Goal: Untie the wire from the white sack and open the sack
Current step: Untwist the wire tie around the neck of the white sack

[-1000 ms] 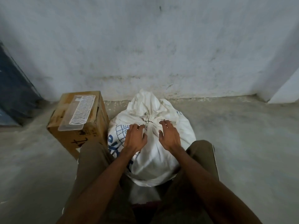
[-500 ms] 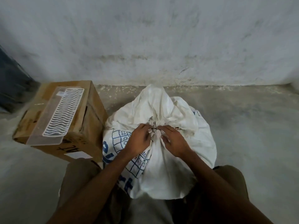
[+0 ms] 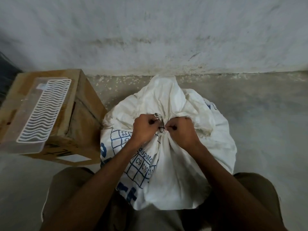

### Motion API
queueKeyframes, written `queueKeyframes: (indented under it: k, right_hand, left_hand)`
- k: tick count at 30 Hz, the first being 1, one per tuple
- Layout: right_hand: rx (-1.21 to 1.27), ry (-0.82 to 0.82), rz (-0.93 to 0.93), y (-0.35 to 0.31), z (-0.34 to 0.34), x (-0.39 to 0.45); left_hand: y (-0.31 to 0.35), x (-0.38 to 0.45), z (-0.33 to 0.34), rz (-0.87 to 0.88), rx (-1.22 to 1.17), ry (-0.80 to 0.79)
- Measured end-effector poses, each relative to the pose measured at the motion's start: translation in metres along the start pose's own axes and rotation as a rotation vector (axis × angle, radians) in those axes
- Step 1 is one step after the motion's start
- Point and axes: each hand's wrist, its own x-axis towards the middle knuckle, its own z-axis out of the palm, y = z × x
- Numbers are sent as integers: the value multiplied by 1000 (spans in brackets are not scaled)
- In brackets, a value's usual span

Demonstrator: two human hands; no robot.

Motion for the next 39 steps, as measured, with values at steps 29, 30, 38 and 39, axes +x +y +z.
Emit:
queueKeyframes:
  k: [29, 30, 38, 39]
  right_hand:
    - [-12, -7, -124, -3, -4, -9]
    - [-11, -3, -129, -3, -4, -9]
    - [-61, -4, -93, 0, 5, -13]
    - [-80, -10, -90, 0, 6, -13]
  left_hand:
    - [7, 3, 7, -118, -20, -6]
    - [6, 6, 6, -124, -18, -35]
    - [4, 14, -12, 31, 213, -218]
    - [4, 11, -16, 88, 317, -217]
